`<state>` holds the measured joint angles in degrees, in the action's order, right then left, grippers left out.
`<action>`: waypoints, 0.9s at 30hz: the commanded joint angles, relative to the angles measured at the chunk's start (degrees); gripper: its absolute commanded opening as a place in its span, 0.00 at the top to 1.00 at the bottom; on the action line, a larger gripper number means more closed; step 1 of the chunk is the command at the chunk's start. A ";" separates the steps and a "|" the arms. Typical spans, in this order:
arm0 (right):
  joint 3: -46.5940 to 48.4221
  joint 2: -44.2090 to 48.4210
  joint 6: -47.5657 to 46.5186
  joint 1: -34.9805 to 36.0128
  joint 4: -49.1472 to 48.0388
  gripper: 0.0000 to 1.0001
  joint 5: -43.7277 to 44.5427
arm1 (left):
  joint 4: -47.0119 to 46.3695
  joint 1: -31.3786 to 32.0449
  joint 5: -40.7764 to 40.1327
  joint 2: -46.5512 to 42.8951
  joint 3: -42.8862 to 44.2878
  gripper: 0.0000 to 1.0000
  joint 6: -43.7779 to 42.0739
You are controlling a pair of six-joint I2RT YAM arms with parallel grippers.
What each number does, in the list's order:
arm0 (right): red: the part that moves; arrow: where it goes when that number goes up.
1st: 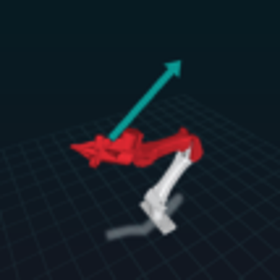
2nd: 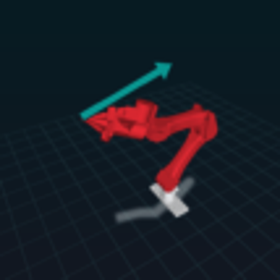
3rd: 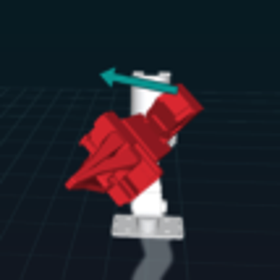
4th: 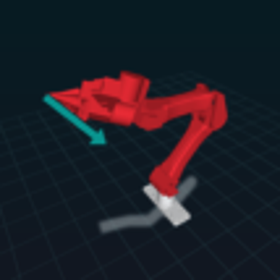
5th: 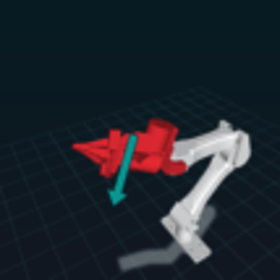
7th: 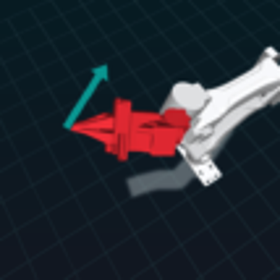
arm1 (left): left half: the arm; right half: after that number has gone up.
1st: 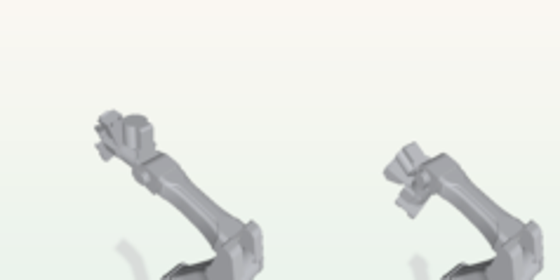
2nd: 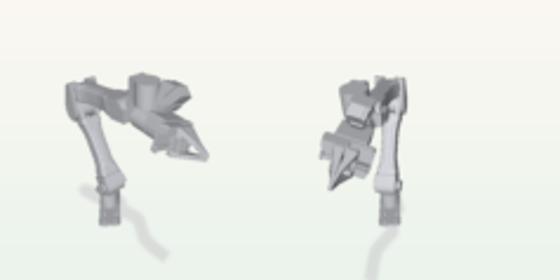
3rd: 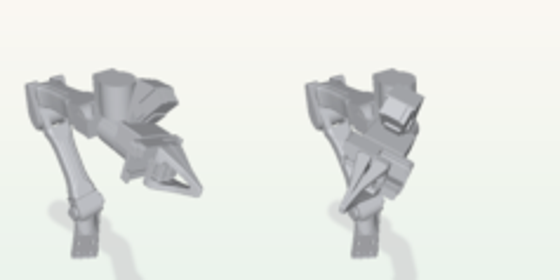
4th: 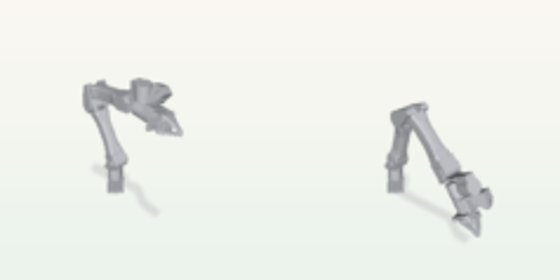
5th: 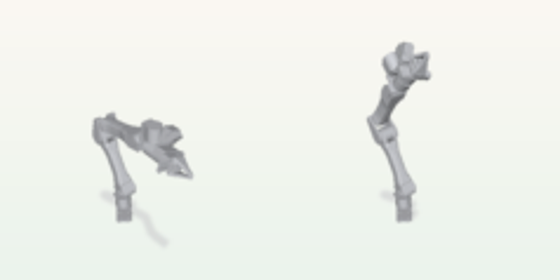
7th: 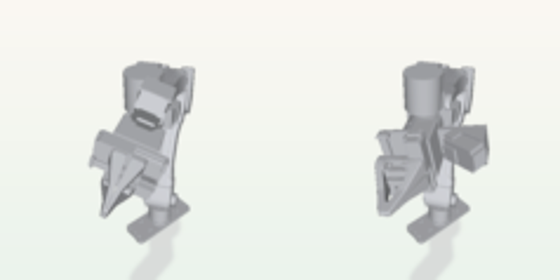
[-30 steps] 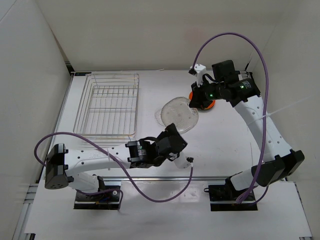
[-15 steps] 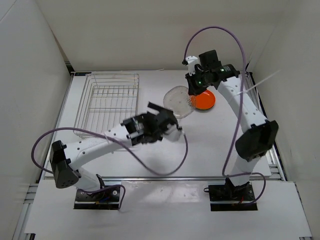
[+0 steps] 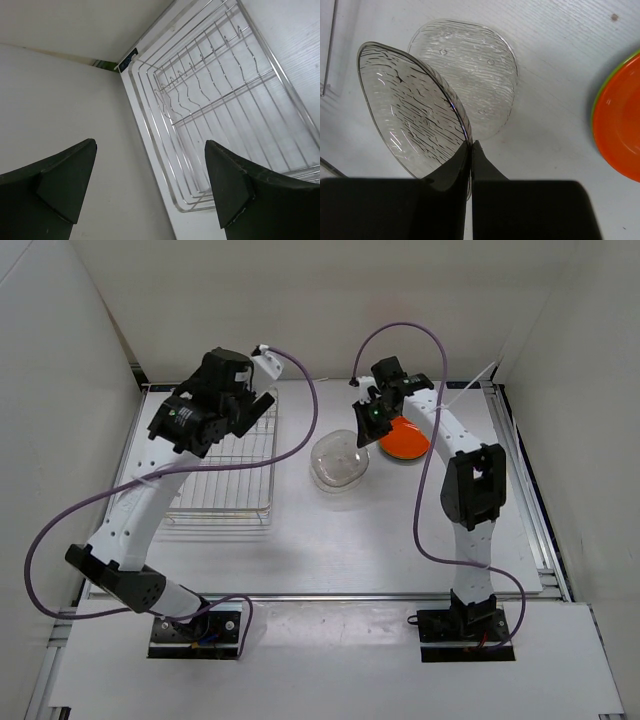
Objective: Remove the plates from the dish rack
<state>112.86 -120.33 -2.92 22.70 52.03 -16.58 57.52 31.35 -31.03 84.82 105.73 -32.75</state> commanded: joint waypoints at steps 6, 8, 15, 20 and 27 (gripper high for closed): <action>2.45 -3.50 2.82 0.42 -3.43 1.00 -2.49 | -1.71 -2.61 10.54 -7.12 2.02 0.00 7.08; 2.45 -4.20 2.83 0.42 -4.74 1.00 -2.49 | -1.18 -3.14 12.90 -7.65 2.02 0.00 7.79; 3.07 -6.67 3.36 0.42 -4.75 1.00 -1.88 | 0.67 -3.93 16.70 -7.65 2.55 0.00 9.46; 4.48 -9.30 3.36 0.42 -4.75 1.00 -0.65 | 1.28 -3.93 18.01 -7.65 3.08 0.00 9.46; 5.62 -9.92 3.36 0.42 -4.75 1.00 -0.65 | 2.33 -4.46 19.15 -7.65 3.08 0.00 9.98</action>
<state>115.52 -130.26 -0.12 23.00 48.42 -17.10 58.81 27.42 -14.00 78.32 106.87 -24.01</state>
